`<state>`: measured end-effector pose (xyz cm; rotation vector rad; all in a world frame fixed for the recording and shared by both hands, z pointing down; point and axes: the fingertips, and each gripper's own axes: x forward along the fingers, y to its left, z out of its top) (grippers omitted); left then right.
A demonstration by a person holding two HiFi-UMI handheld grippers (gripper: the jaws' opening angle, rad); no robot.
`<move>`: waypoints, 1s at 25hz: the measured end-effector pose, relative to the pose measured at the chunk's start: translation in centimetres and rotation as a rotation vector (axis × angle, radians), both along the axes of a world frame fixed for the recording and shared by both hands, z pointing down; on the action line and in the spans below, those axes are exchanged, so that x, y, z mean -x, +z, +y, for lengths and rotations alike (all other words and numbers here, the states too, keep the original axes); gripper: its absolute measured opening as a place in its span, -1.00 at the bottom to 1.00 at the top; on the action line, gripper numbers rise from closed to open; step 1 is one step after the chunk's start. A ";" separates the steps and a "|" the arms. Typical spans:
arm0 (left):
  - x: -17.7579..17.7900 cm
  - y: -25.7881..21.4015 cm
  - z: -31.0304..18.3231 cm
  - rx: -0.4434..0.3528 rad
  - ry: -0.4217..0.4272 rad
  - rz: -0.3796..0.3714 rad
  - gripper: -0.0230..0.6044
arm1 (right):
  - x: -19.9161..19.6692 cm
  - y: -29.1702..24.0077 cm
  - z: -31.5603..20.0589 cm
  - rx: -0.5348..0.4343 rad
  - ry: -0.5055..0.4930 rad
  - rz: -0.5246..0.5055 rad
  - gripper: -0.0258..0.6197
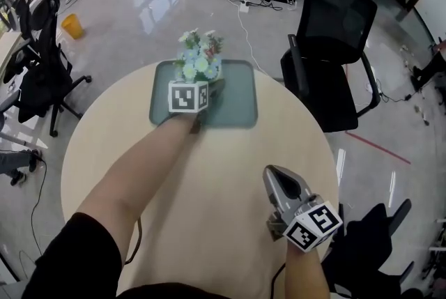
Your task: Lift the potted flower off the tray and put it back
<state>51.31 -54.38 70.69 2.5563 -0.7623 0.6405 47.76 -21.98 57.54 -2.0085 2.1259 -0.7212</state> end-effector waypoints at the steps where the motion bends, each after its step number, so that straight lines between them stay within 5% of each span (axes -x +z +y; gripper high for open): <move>1: -0.1 -0.1 -0.1 -0.003 -0.006 0.002 0.88 | 0.1 0.1 0.0 0.001 0.000 -0.003 -0.88; 6: -0.4 -0.6 -0.4 -0.062 -0.015 -0.020 0.87 | 0.2 0.3 -0.1 0.006 0.002 -0.025 -0.88; 8: -0.5 -1.2 -0.5 -0.076 -0.012 -0.007 0.58 | 0.1 0.5 -0.1 0.007 0.004 -0.027 -0.88; 25: 3.7 -4.8 -1.9 -0.105 0.029 0.015 0.56 | 2.3 -2.3 -1.6 0.016 -0.015 0.004 -0.88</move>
